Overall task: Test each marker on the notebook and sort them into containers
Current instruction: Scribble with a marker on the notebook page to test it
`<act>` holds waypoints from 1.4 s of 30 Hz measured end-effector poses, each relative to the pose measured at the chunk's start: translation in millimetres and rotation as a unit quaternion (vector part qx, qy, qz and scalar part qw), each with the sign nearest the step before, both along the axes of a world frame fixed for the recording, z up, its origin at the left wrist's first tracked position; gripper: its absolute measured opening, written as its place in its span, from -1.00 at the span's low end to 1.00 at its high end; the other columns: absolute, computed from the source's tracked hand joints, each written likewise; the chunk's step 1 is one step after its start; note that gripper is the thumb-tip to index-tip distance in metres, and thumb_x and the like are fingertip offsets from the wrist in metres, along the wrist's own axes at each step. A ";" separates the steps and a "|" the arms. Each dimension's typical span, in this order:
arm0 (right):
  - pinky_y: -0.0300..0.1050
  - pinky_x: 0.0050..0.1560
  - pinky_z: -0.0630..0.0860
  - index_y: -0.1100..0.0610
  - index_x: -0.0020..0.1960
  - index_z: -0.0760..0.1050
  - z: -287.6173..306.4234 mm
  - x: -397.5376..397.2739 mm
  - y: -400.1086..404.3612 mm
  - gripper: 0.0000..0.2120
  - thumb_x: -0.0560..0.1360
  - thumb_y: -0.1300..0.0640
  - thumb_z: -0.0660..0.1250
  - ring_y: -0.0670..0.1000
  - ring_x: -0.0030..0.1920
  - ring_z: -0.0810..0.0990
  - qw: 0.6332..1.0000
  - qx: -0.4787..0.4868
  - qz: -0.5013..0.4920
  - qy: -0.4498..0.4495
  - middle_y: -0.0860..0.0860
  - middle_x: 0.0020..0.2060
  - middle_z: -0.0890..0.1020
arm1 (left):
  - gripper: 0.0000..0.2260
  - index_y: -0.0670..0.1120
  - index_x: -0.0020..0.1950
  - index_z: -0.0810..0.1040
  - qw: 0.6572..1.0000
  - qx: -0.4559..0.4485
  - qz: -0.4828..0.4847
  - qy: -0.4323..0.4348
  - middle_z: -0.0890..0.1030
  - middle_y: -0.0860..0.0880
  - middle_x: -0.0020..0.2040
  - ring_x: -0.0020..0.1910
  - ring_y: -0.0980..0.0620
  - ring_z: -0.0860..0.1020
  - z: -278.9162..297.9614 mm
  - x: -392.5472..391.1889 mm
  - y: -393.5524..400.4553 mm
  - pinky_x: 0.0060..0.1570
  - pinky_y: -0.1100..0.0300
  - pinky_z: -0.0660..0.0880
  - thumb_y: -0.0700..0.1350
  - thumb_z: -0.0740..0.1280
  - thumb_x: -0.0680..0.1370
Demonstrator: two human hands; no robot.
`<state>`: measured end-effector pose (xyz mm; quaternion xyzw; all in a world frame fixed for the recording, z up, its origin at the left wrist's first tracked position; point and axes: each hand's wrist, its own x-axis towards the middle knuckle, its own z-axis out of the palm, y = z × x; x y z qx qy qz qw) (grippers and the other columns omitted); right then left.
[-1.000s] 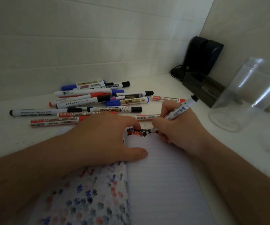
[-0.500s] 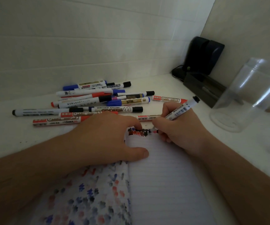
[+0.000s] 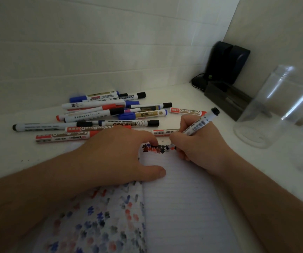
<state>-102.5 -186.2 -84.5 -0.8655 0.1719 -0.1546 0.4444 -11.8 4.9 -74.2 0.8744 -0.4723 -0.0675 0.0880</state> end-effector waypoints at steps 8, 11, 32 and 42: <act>-0.19 -0.49 0.42 0.10 -0.33 0.35 2.1 -0.3 0.4 -0.70 0.43 0.26 0.43 0.03 -0.48 0.51 1.000 0.023 0.017 0.011 0.09 -0.46 0.53 | -0.30 0.39 0.41 0.32 1.000 -0.004 -0.003 -0.005 0.32 0.31 -0.23 -0.23 0.32 0.33 -1.0 -0.9 -0.3 -0.15 0.21 0.39 0.60 0.21 0.32; -0.22 -0.54 0.34 0.12 -0.29 0.38 1.5 0.9 -3.4 -0.74 0.46 0.31 0.41 0.02 -0.51 0.40 0.992 0.119 -0.008 -0.034 0.07 -0.48 0.49 | -0.34 0.37 0.36 0.24 0.999 -0.039 0.007 -0.010 0.39 0.29 -0.15 -0.16 0.27 0.41 -3.6 -3.1 1.8 -0.13 0.22 0.44 0.58 0.25 0.33; -0.24 -0.53 0.21 0.10 -0.19 0.37 20.1 -6.3 -6.3 -0.93 0.45 0.14 0.24 0.01 -0.49 0.35 0.893 0.409 0.138 -0.126 0.10 -0.40 0.51 | -0.84 0.13 0.05 0.35 0.963 -0.260 0.041 0.052 0.65 0.16 -0.11 -0.15 0.24 0.60 -14.5 4.6 5.7 -0.21 0.39 0.48 0.06 0.32 0.60; -0.23 -0.54 0.35 0.11 -0.23 0.42 18.9 -5.1 8.9 -0.78 0.60 0.21 0.29 0.05 -0.47 0.42 0.916 0.363 0.139 -0.099 0.15 -0.37 0.60 | -0.82 0.12 0.03 0.35 0.966 -0.254 0.022 0.043 0.56 0.23 -0.24 -0.15 0.43 0.52 -15.6 5.3 4.6 -0.24 0.51 0.38 0.00 0.37 0.61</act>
